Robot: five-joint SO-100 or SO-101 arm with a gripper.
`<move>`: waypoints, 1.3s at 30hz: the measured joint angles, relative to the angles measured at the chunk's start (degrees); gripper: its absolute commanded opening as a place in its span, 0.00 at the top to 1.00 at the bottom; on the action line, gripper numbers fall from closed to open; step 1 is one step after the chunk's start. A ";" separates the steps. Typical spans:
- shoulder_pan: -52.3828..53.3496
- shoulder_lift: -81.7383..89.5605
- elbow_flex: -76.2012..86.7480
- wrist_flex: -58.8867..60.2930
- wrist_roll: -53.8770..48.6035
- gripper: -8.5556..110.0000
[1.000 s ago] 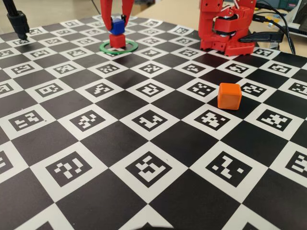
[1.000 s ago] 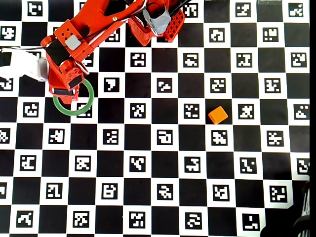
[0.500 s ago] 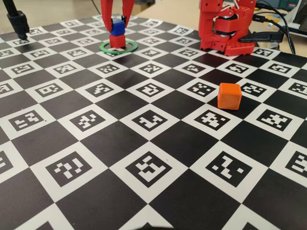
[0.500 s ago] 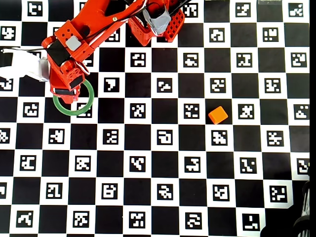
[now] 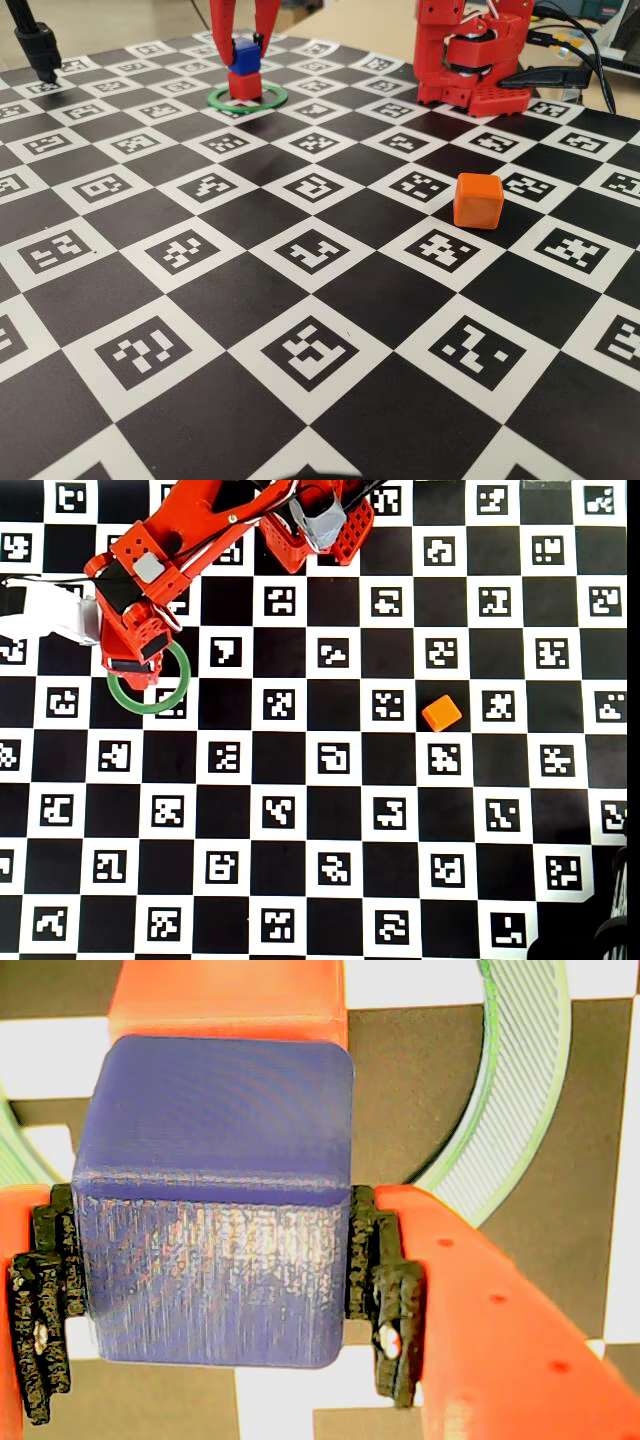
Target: Grab the red cube then put it in the green circle then put the blue cube on top and finally the orange cube on top
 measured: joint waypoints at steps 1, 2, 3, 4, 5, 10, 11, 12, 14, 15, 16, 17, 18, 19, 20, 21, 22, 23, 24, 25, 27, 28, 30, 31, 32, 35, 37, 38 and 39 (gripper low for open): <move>0.00 0.00 0.00 0.00 0.00 0.78; 0.00 0.00 0.00 0.00 0.00 0.76; 0.00 0.00 0.00 0.00 0.00 0.73; 0.00 0.00 0.00 0.00 0.00 0.71; 0.00 0.00 0.00 0.00 0.00 0.68; 0.00 0.00 0.00 0.00 0.00 0.59; 0.00 0.00 0.00 0.00 0.00 0.58; 0.00 0.00 0.18 0.00 0.00 0.58; 0.00 0.00 0.53 0.00 0.00 0.58; 0.00 0.00 0.53 0.00 0.00 0.57; 0.00 0.00 0.53 0.00 0.00 0.57; 0.00 0.00 0.53 0.00 0.00 0.57; 0.00 0.00 0.53 0.00 0.00 0.56; 0.00 0.00 0.53 0.00 0.00 0.56; 0.00 0.00 0.53 0.00 0.00 0.56; 0.00 0.00 0.53 0.00 0.00 0.56; 0.00 0.00 0.53 0.00 0.00 0.56; 0.00 0.00 0.53 0.00 0.00 0.55; 0.00 0.00 0.53 0.00 0.00 0.55; 0.00 0.00 0.53 0.00 0.00 0.55; 0.00 0.00 0.53 0.00 0.00 0.55; 0.00 0.00 0.53 0.00 0.00 0.55; 0.00 0.00 0.53 0.09 0.00 0.55; 0.00 0.00 0.53 0.44 0.00 0.55; 0.00 0.00 0.53 0.70 -0.18 0.55; 0.00 0.44 0.53 1.32 -0.70 0.55; 0.00 1.58 0.53 1.76 -0.97 0.55; 0.00 2.11 0.53 1.93 -1.05 0.55; 0.00 2.64 0.53 2.20 -1.23 0.55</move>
